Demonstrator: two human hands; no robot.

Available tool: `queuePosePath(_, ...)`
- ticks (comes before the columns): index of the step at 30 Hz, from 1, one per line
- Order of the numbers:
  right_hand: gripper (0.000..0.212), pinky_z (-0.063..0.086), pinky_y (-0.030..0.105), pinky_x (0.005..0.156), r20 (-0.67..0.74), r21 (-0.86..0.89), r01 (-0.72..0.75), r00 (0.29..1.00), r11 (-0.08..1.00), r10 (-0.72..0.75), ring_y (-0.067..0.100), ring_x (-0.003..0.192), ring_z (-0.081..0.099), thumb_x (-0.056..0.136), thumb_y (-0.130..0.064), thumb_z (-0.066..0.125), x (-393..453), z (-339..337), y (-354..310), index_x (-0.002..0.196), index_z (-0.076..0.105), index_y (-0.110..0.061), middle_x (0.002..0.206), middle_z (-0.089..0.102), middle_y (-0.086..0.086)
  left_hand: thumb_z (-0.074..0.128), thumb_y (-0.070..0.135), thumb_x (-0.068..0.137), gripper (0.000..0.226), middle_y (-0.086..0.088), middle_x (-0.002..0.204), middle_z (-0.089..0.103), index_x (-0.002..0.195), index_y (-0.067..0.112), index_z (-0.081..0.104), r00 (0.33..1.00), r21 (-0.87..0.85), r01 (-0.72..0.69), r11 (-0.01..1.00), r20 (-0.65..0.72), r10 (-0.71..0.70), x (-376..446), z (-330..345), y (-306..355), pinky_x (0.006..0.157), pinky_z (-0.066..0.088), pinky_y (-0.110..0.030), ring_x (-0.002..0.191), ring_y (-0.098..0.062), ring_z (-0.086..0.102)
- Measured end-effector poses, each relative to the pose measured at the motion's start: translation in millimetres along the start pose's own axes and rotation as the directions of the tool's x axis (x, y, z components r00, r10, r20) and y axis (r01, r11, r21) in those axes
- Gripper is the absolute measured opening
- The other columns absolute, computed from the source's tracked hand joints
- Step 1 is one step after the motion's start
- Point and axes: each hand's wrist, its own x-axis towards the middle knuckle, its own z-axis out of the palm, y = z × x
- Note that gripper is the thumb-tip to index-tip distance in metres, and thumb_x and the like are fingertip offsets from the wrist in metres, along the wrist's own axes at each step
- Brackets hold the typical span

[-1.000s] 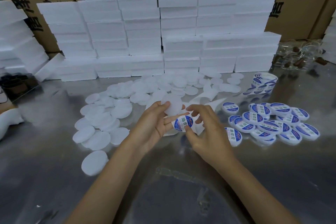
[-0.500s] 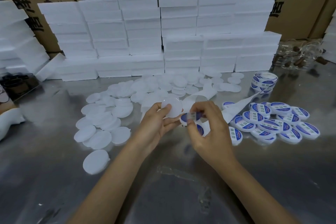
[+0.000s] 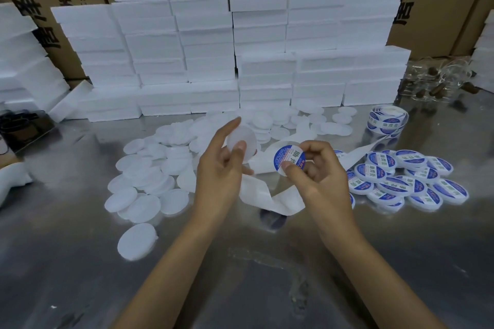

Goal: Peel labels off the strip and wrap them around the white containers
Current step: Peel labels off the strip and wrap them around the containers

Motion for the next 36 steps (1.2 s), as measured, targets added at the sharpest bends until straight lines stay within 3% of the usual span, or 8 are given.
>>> queuePosePath(4, 0.022, 0.051, 0.017, 0.066, 0.019, 0.071, -0.057, 0.998, 0.996, 0.056, 0.011, 0.071, 0.066, 0.084, 0.001, 0.072, 0.6, -1.5, -3.8, 0.097, 0.062, -0.014, 0.090, 0.072, 0.003, 0.051, 0.008, 0.103, 0.034, -0.010, 0.116, 0.072, 0.129, 0.026, 0.064, 0.976, -0.231, 0.151, 0.961, 0.186, -0.109, -9.8, 8.5, 5.3, 0.081, 0.059, -0.022, 0.104, -0.018, 0.073)
queuePosePath(6, 0.022, 0.050, 0.015, 0.065, 0.028, 0.066, -0.061, 0.998, 0.996, 0.059, 0.011, 0.071, 0.067, 0.083, 0.001, 0.073, 0.8, -1.6, -4.3, 0.097, 0.062, -0.012, 0.086, 0.071, -0.002, 0.047, 0.012, 0.105, 0.033, -0.011, 0.117, 0.073, 0.128, 0.028, 0.065, 0.941, -0.302, 0.276, 0.912, 0.279, -0.192, -12.0, 11.5, 7.4, 0.087, 0.058, -0.027, 0.106, -0.021, 0.072)
queuePosePath(10, 0.023, 0.054, 0.019, 0.067, 0.040, -0.003, -0.048, 0.998, 0.999, 0.048, 0.010, 0.075, 0.070, 0.083, 0.001, 0.074, -0.3, 0.8, -2.9, 0.096, 0.062, -0.014, 0.085, 0.070, -0.008, 0.040, 0.013, 0.106, 0.034, -0.010, 0.118, 0.073, 0.130, 0.018, 0.063, 0.886, -0.431, 0.405, 0.807, 0.404, -0.228, -12.2, 14.8, 4.9, 0.083, 0.059, -0.028, 0.108, -0.023, 0.071)
queuePosePath(14, 0.024, 0.059, 0.034, 0.076, 0.017, -0.069, -0.035, 0.999, 0.997, 0.037, 0.018, 0.080, 0.072, 0.082, -0.001, 0.075, -0.9, 1.8, -0.7, 0.096, 0.062, -0.016, 0.089, 0.069, -0.003, 0.039, 0.013, 0.106, 0.035, -0.009, 0.120, 0.072, 0.130, 0.018, 0.064, 0.880, -0.448, 0.412, 0.793, 0.422, -0.219, -13.7, 17.5, 3.1, 0.085, 0.058, -0.027, 0.111, -0.024, 0.070)
queuePosePath(22, 0.027, 0.059, 0.038, 0.077, -0.001, -0.132, -0.031, 1.000, 0.991, 0.031, 0.020, 0.080, 0.071, 0.081, -0.007, 0.078, -0.9, 1.6, 2.9, 0.095, 0.062, -0.024, 0.091, 0.069, -0.004, 0.041, 0.012, 0.105, 0.034, -0.003, 0.113, 0.075, 0.125, 0.023, 0.067, 0.890, -0.430, 0.377, 0.820, 0.412, -0.193, -15.8, 21.5, 4.2, 0.082, 0.057, -0.024, 0.106, -0.020, 0.071)
queuePosePath(28, 0.025, 0.058, 0.030, 0.074, -0.014, -0.128, -0.036, 0.999, 0.991, 0.034, 0.019, 0.078, 0.072, 0.081, -0.013, 0.080, 1.0, -0.8, 4.6, 0.096, 0.064, -0.025, 0.092, 0.069, -0.006, 0.039, 0.011, 0.107, 0.038, 0.002, 0.111, 0.075, 0.122, 0.031, 0.068, 0.897, -0.422, 0.347, 0.838, 0.409, -0.166, -19.9, 23.5, 4.6, 0.083, 0.056, -0.020, 0.109, -0.017, 0.070)
queuePosePath(33, 0.028, 0.057, 0.024, 0.070, -0.046, -0.190, -0.002, 0.999, 0.982, -0.007, 0.013, 0.077, 0.071, 0.081, -0.018, 0.079, -2.2, 3.1, 8.4, 0.097, 0.062, -0.033, 0.094, 0.069, -0.013, 0.039, 0.008, 0.106, 0.040, -0.007, 0.114, 0.074, 0.123, 0.028, 0.068, 0.902, -0.447, 0.355, 0.821, 0.394, -0.176, -19.9, 23.1, 3.3, 0.083, 0.056, -0.022, 0.109, -0.021, 0.071)
queuePosePath(36, 0.053, 0.054, 0.017, 0.067, -0.092, -0.245, -0.003, 0.996, 0.970, -0.020, 0.008, 0.076, 0.068, 0.077, -0.027, 0.082, -2.7, 3.3, 10.7, 0.120, 0.052, -0.036, 0.102, 0.060, -0.014, 0.040, 0.007, 0.105, 0.037, -0.007, 0.113, 0.075, 0.128, 0.023, 0.065, 0.896, -0.490, 0.386, 0.782, 0.401, -0.191, -20.5, 22.4, 3.5, 0.082, 0.057, -0.023, 0.107, -0.023, 0.072)
